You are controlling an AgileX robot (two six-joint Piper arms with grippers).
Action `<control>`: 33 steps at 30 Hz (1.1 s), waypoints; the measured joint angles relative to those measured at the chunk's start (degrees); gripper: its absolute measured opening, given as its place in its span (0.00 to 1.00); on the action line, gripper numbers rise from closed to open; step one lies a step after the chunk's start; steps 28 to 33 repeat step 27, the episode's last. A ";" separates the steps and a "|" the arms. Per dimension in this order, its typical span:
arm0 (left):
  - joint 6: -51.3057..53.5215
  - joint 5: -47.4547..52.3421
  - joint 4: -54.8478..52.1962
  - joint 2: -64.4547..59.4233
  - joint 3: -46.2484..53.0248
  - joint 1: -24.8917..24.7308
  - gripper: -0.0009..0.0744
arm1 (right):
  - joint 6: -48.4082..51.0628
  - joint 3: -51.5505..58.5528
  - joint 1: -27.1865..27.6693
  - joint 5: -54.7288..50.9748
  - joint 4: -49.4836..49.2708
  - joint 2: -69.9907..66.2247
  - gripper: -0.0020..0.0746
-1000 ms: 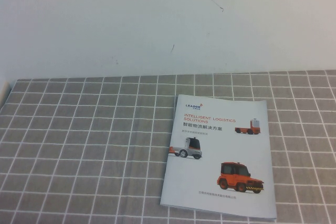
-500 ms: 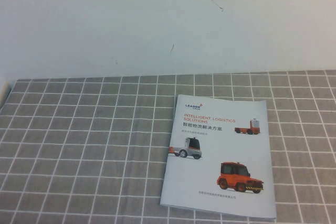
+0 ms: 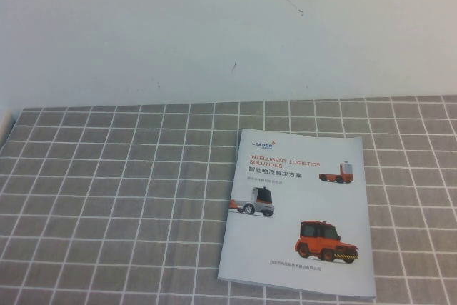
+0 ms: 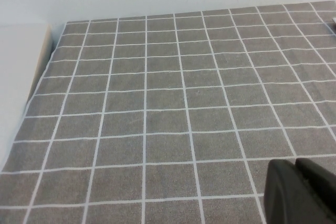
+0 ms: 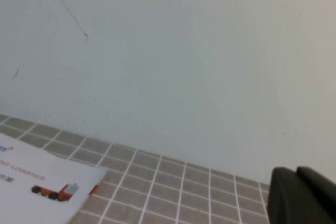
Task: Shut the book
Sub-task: 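Close the open booklet and leave it lying on the table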
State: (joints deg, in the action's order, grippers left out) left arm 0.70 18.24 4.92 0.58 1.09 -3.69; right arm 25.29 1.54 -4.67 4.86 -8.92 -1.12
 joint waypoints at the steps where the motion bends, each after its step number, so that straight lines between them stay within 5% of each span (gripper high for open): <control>1: 0.00 0.00 0.00 0.00 0.00 0.00 0.01 | -1.22 0.00 0.82 -1.60 1.00 0.60 0.02; 11: 0.00 0.00 0.00 0.00 0.00 0.00 0.01 | -9.24 0.00 5.46 -22.88 1.98 1.62 0.02; 33: 0.00 0.00 0.00 0.00 0.00 0.00 0.01 | -18.08 -0.31 5.46 -24.79 8.14 1.75 0.02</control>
